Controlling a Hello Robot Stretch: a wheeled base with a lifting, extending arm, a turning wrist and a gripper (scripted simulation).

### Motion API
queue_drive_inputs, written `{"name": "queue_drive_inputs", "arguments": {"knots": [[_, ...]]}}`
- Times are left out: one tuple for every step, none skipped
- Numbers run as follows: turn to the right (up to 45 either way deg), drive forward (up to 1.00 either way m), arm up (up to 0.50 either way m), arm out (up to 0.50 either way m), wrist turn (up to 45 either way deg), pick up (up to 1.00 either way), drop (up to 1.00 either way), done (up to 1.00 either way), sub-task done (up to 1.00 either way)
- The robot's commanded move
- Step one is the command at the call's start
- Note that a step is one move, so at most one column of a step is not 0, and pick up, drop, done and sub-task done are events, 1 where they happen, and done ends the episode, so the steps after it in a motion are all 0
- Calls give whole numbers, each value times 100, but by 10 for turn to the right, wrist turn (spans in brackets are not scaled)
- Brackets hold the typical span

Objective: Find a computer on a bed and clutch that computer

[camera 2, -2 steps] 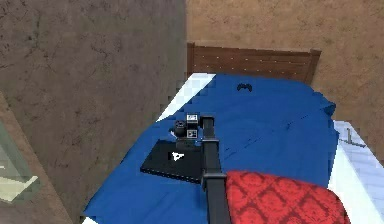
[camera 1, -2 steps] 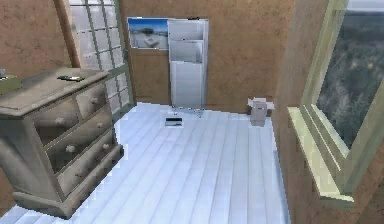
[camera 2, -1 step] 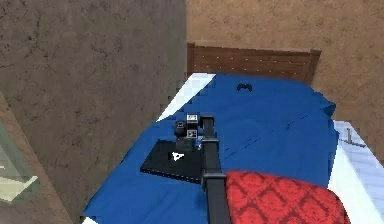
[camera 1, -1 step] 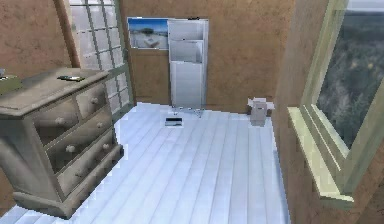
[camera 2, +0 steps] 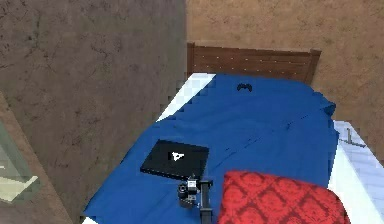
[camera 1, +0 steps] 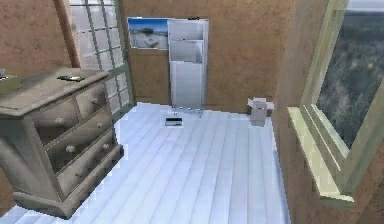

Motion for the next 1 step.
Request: {"name": "queue_drive_inputs", "arguments": {"knots": [[0,0,0,0,0,100,0,0,0]]}}
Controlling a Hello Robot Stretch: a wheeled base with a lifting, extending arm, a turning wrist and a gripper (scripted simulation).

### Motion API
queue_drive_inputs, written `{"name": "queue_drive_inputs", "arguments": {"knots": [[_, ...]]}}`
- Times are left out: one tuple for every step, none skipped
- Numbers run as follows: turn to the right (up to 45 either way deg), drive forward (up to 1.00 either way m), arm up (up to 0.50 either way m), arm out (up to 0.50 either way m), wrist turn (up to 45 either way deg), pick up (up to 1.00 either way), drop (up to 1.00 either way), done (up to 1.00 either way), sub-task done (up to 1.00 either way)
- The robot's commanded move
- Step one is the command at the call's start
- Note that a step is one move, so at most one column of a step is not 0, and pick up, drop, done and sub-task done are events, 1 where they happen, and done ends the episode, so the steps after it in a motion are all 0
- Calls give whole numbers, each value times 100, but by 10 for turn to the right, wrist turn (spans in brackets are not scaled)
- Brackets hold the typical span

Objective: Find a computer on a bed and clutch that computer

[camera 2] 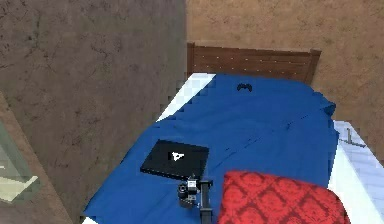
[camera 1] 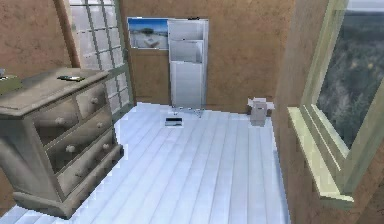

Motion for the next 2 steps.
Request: {"name": "queue_drive_inputs", "arguments": {"knots": [[0,0,10,0,0,0,0,0,0],[0,0,0,0,0,0,0,100,0]]}}
